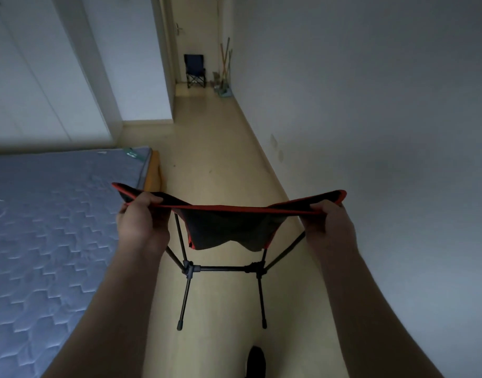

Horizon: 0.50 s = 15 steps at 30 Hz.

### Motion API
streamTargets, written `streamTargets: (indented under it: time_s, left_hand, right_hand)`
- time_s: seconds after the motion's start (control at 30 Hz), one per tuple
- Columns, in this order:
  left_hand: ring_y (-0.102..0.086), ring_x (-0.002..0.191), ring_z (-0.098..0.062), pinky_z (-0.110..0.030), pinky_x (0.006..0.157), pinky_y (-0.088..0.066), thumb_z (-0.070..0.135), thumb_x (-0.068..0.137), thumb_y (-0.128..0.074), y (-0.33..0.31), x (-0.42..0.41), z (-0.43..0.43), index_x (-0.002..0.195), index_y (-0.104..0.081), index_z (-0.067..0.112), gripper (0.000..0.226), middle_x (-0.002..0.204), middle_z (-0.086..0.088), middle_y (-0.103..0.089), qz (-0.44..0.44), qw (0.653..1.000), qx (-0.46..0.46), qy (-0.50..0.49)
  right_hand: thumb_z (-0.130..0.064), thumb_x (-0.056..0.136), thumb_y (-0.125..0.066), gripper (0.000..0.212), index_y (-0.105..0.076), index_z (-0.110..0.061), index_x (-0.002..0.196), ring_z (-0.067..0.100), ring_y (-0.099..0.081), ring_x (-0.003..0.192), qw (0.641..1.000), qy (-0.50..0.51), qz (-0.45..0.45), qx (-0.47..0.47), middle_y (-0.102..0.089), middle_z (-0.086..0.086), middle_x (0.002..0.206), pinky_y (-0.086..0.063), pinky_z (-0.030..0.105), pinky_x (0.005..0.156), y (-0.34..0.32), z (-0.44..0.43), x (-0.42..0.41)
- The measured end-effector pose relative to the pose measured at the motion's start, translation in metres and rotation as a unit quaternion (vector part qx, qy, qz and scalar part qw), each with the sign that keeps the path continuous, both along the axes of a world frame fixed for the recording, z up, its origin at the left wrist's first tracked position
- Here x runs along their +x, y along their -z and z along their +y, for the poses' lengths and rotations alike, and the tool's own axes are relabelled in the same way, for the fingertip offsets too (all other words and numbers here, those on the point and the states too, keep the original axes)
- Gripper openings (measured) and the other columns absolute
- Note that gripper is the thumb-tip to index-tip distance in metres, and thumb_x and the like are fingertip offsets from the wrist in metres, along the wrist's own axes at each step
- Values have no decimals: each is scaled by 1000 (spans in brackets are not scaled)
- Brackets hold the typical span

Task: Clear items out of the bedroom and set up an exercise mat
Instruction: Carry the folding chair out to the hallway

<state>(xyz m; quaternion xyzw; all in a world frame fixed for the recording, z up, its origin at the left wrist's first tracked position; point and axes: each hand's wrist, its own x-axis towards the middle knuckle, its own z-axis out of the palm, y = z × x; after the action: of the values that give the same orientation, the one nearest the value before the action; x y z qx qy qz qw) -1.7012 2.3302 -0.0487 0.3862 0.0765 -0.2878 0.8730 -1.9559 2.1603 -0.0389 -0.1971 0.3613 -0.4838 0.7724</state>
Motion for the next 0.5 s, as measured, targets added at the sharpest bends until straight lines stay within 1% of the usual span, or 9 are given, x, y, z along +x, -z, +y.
streamTargets:
  time_s: [0.07, 0.17, 0.27, 0.33, 0.4, 0.5]
  left_hand:
    - [-62, 95, -26, -31, 69, -60, -7, 75, -55, -2, 20, -31, 129, -49, 8, 56, 101, -10, -59, 2, 1000, 9, -8]
    - [-64, 91, -26, -31, 65, -59, -8, 75, -55, -7, 50, -70, 142, -43, 5, 69, 107, -12, -58, 2, 999, 24, -21]
    - [-65, 89, -26, -31, 63, -58, -8, 76, -54, -11, 79, -108, 142, -44, 5, 68, 105, -13, -60, 3, 999, 16, -36]
    - [-66, 84, -25, -30, 63, -58, -7, 78, -54, -13, 99, -131, 137, -47, 4, 61, 100, -11, -61, 10, 998, 14, -52]
    - [-67, 79, -24, -30, 62, -58, -5, 79, -55, -14, 122, -153, 126, -51, 9, 50, 97, -11, -62, 4, 998, 16, -56]
    - [-67, 66, -19, -30, 62, -57, -3, 80, -56, -15, 163, -191, 113, -47, 11, 36, 83, -6, -60, -8, 998, 33, -49]
  right_hand:
    - [15, 80, -49, 27, -54, -7, 95, 27, -56, 85, 1000, -16, 0, 3, -55, 12, 89, -58, 41, 87, -1, -36, 22]
    - [14, 81, -50, 32, -55, -7, 104, 32, -58, 96, 999, -39, 10, -1, -56, 16, 101, -57, 45, 90, 0, -84, 55]
    - [13, 82, -51, 32, -55, -7, 107, 34, -59, 99, 998, -56, 16, -1, -56, 19, 107, -57, 47, 90, -6, -130, 92]
    - [12, 83, -50, 32, -56, -7, 108, 34, -60, 98, 998, -60, 23, -3, -56, 19, 106, -59, 47, 87, -11, -156, 117]
    - [12, 83, -50, 32, -55, -8, 108, 34, -59, 97, 997, -66, 31, -7, -57, 18, 103, -58, 49, 87, -15, -182, 143]
    - [11, 81, -52, 30, -55, -9, 103, 33, -59, 94, 996, -72, 56, -17, -58, 15, 90, -56, 53, 89, -16, -222, 187]
